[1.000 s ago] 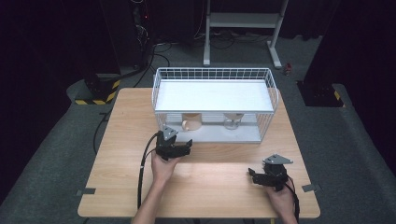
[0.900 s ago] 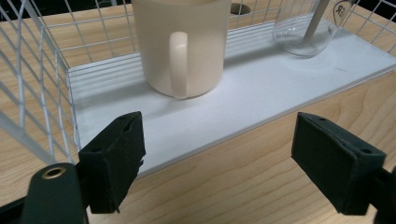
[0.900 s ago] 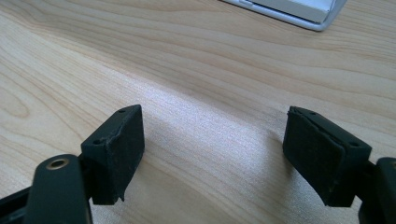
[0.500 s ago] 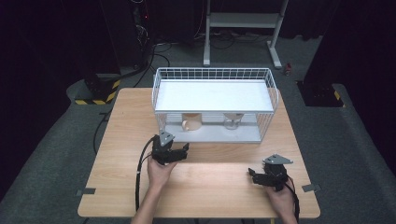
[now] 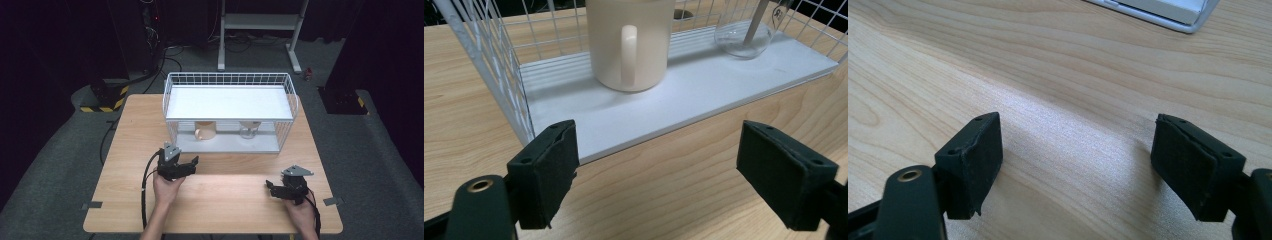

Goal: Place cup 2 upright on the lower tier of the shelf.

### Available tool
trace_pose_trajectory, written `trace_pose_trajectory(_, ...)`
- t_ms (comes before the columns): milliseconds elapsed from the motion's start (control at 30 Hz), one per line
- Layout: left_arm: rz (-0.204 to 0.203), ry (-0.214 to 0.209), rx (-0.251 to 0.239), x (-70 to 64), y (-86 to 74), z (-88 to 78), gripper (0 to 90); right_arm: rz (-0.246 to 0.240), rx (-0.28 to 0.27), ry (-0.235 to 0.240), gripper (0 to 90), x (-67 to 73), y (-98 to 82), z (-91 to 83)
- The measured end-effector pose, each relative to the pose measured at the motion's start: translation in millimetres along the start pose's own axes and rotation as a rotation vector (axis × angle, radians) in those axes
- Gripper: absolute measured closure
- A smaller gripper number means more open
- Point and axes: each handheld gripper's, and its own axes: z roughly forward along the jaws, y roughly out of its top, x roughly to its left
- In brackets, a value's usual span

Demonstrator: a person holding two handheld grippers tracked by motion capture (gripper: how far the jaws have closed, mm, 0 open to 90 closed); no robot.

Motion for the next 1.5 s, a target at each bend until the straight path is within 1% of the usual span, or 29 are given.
trace_pose_trajectory(100, -0.029, -0.019, -0.005, 2.6, -1.3, -3.5, 17.4, 0.0, 0.0, 0.0, 20.8, 0.0, 0.0, 0.0)
trace_pose_trajectory(233, -0.026, -0.018, -0.005, 4.5, -3.6, -7.5, 17.4, 0.0, 0.0, 0.0, 20.8, 0.0, 0.0, 0.0)
trace_pose_trajectory(300, -0.033, -0.017, -0.006, 5.1, -4.9, -9.5, 17.4, -0.002, 0.0, 0.0, 20.8, -0.1, 0.0, 0.0)
trace_pose_trajectory(333, -0.029, -0.017, -0.008, 5.9, -5.6, -10.8, 17.4, 0.0, 0.0, 0.0, 20.8, 0.0, 0.0, 0.0)
trace_pose_trajectory(367, -0.035, -0.021, -0.01, 5.7, -6.2, -11.5, 17.4, -0.003, -0.001, 0.001, 20.8, -0.2, 0.1, 0.1)
trace_pose_trajectory(500, -0.024, -0.013, -0.003, 6.1, -9.1, -14.9, 17.4, -0.001, 0.0, 0.0, 20.8, -0.1, 0.0, 0.0)
trace_pose_trajectory(767, -0.033, -0.016, -0.006, 7.0, -15.5, -21.7, 17.4, -0.004, -0.001, 0.001, 20.8, -0.3, 0.1, 0.1)
trace_pose_trajectory(900, -0.033, -0.015, -0.003, 7.1, -18.1, -23.7, 17.4, -0.003, -0.001, 0.0, 20.8, -0.2, 0.0, 0.1)
trace_pose_trajectory(933, -0.027, -0.012, 0.0, 7.6, -19.5, -24.6, 17.4, -0.004, -0.001, 0.001, 20.8, -0.3, 0.0, 0.1)
trace_pose_trajectory(1300, -0.033, -0.008, 0.001, 7.6, -25.9, -29.8, 17.4, -0.005, -0.001, 0.0, 20.8, -0.2, 0.1, 0.1)
trace_pose_trajectory(1400, -0.025, -0.003, 0.007, 8.2, -28.4, -30.7, 17.3, -0.005, -0.001, 0.0, 20.8, -0.2, 0.0, 0.1)
trace_pose_trajectory(1500, -0.033, -0.003, 0.009, 8.7, -31.2, -32.1, 17.3, -0.005, -0.001, 0.0, 20.8, -0.2, 0.1, 0.1)
